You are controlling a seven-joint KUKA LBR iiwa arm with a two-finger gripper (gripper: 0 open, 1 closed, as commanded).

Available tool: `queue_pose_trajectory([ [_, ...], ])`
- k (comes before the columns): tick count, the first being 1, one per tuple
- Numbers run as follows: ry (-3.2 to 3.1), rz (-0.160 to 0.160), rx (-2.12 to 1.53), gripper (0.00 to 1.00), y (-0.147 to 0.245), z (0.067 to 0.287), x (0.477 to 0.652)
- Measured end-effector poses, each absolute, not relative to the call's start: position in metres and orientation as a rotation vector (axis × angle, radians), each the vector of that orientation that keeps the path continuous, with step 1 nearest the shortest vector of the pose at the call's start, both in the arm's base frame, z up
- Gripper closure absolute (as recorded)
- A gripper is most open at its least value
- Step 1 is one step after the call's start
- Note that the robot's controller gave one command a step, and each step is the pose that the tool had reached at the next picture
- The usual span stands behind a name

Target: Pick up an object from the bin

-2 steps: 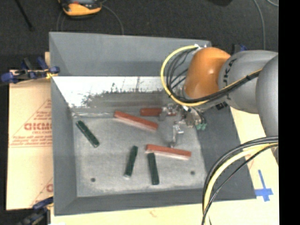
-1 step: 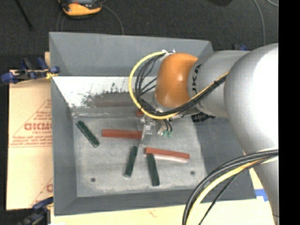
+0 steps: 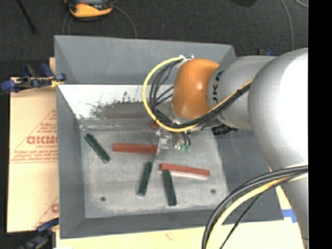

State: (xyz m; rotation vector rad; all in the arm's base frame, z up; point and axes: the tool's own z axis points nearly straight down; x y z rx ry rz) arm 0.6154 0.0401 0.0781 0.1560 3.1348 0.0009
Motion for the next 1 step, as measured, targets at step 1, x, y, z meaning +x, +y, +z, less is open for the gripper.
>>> queue_pose_trajectory([
  [1, 3.136, 0.001, 0.132, 1.0, 0.0587, 0.2774, 0.6322],
])
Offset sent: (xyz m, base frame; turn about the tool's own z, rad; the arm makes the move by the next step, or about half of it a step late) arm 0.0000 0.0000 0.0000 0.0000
